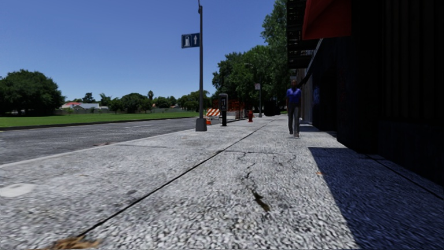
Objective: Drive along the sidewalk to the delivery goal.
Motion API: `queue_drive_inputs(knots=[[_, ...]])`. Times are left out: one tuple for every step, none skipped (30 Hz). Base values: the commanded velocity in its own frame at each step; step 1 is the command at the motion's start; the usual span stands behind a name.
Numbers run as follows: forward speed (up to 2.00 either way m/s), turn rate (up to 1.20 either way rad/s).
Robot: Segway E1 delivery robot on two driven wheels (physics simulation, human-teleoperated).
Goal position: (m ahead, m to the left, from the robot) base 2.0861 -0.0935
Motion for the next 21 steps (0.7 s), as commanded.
queue_drive_inputs(knots=[[1.4,0.52],[1.4,0.53],[1.4,0.54],[1.4,0.54],[1.4,0.54],[1.4,0.54],[1.4,0.54],[1.4,0.54],[1.4,0.54],[1.4,0.54],[1.4,0.54],[1.4,0.54],[1.4,0.54],[1.4,0.54],[1.4,0.54],[1.4,0.54],[1.4,0.54],[1.4,0.54],[1.4,0.54],[1.4,0.54],[1.4,0.54]])
